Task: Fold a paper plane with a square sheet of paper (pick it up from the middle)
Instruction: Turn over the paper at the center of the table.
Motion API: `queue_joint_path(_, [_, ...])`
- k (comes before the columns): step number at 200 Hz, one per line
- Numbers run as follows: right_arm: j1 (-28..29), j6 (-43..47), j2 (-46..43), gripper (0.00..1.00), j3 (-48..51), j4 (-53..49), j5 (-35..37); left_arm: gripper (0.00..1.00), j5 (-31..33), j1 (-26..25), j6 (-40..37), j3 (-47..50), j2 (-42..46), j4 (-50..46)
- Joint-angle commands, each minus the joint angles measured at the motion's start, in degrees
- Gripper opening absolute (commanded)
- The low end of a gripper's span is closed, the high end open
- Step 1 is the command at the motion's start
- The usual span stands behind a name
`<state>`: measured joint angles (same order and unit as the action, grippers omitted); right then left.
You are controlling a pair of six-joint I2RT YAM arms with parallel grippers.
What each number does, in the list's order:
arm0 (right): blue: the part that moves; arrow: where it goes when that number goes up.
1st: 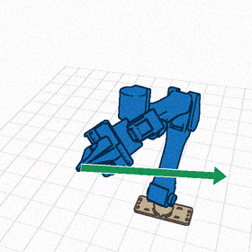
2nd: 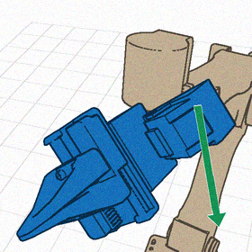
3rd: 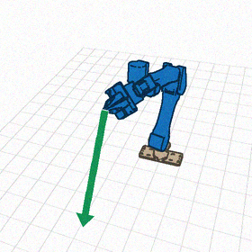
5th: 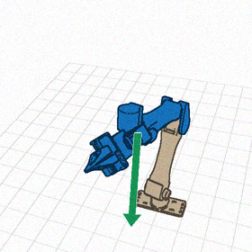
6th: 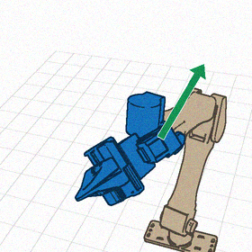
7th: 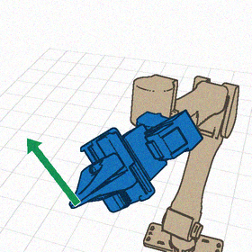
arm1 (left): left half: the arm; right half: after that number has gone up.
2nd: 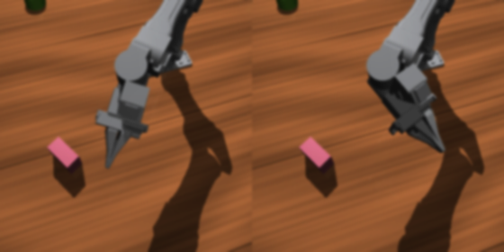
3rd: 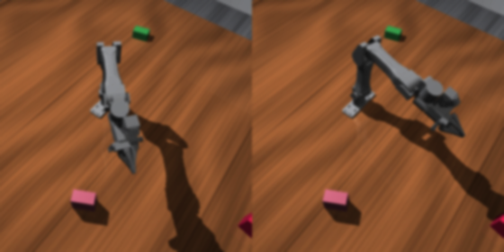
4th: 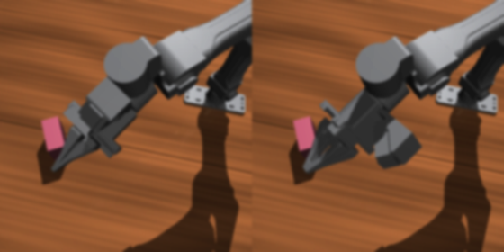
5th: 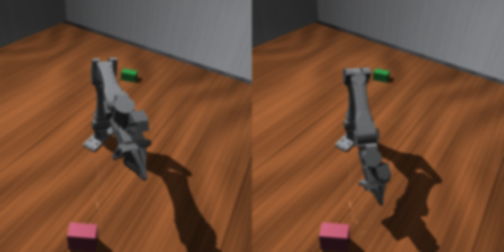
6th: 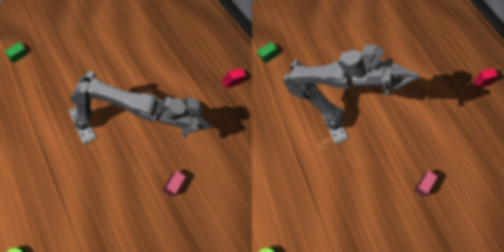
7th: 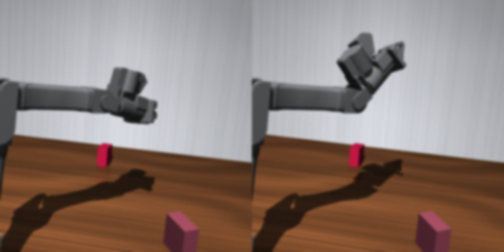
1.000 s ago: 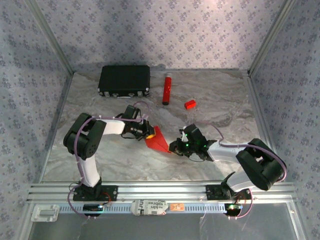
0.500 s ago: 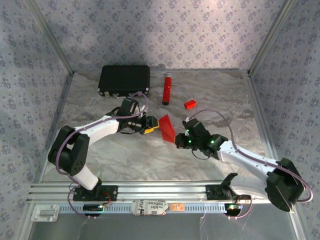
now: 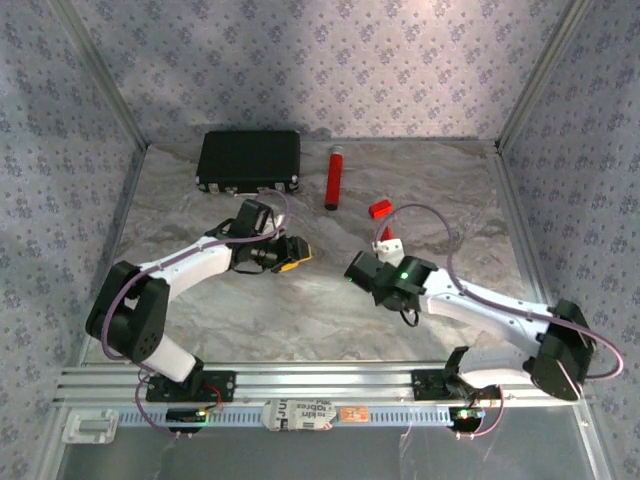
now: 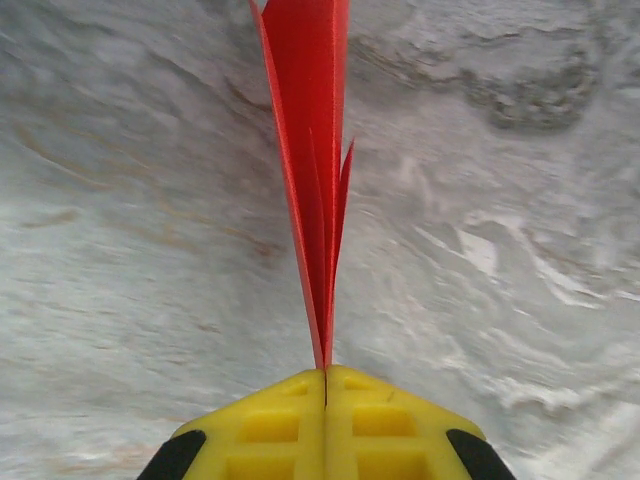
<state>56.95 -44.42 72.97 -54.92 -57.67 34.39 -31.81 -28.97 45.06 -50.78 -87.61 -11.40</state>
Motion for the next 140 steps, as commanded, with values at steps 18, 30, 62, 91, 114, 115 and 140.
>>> queue_joint_path(18, [4.3, -2.4, 8.2, 0.01, -2.1, -2.8, 4.4, 0.51, 2.0, 3.0, 0.8, 2.3, 3.9, 0.3])
queue_joint_path(30, [5.5, -1.0, 10.5, 0.01, -2.3, 1.1, 2.7, 0.51, 1.9, 3.9, 1.1, 3.1, 4.6, 0.3])
queue_joint_path(62, [8.4, 1.3, 17.6, 0.03, -5.8, 5.1, -0.1, 0.51, 1.8, 5.7, 1.5, 5.1, 6.0, 0.4])
queue_joint_path(91, [10.8, 4.9, 23.7, 0.07, -11.0, 6.0, -2.3, 0.51, 1.6, 6.5, 2.2, 6.2, 6.4, 1.2])
queue_joint_path(114, [11.8, 7.9, 26.6, 0.11, -12.9, 8.6, -5.4, 0.51, 1.1, 6.9, 2.3, 6.1, 5.9, 1.4])
queue_joint_path(115, [11.8, 7.9, 26.7, 0.11, -12.9, 8.8, -5.6, 0.51, 1.1, 6.9, 2.3, 6.1, 5.9, 1.4])
queue_joint_path(140, [12.0, 10.6, 26.6, 0.21, -14.9, 12.4, -10.2, 0.51, 1.1, 7.2, 2.5, 6.1, 6.1, 1.4])
